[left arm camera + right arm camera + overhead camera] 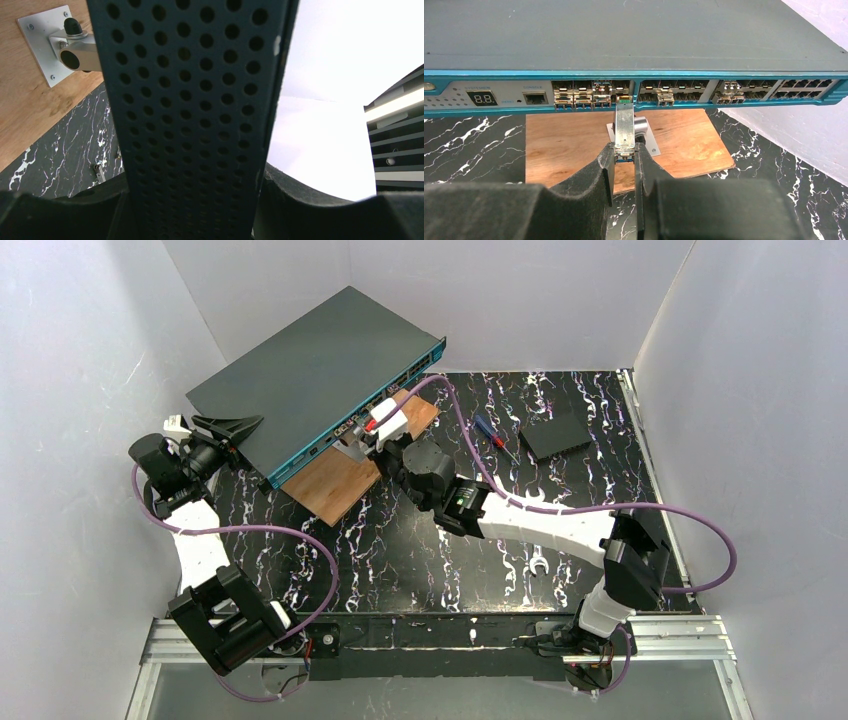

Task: Insert the plug into the switch port
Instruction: Insert the connector into the switch port.

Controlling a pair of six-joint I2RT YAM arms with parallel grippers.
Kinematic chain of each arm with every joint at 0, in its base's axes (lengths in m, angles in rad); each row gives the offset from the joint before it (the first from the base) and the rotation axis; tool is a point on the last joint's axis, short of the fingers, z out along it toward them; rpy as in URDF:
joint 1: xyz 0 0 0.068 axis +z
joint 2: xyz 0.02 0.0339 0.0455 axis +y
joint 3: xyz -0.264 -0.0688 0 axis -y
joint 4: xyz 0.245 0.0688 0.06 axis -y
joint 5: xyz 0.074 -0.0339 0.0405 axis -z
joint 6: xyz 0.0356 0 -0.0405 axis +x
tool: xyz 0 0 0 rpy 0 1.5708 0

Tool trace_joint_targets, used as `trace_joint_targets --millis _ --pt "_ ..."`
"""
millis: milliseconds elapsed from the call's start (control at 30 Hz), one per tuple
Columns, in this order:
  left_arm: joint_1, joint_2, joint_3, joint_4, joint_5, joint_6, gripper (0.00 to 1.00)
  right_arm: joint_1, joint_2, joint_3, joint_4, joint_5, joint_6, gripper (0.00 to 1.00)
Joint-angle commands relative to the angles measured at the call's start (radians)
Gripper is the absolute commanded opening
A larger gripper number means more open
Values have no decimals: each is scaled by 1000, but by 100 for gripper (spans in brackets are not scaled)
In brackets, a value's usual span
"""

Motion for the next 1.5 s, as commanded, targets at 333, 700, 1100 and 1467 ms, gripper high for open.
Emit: trace_joint_targets --millis 333,700,1100,1467 --pt "-21 18 -30 -73 30 84 0 1 14 61 18 -20 1 1" --pt "-20 16 -30 -73 30 83 0 1 22 70 -3 -19 1 1" --pt "-21 17 -29 -73 33 86 0 -2 40 124 -19 -41 16 1" --pt "-20 16 -32 -73 31 85 0 -12 22 112 -3 -90 99 1"
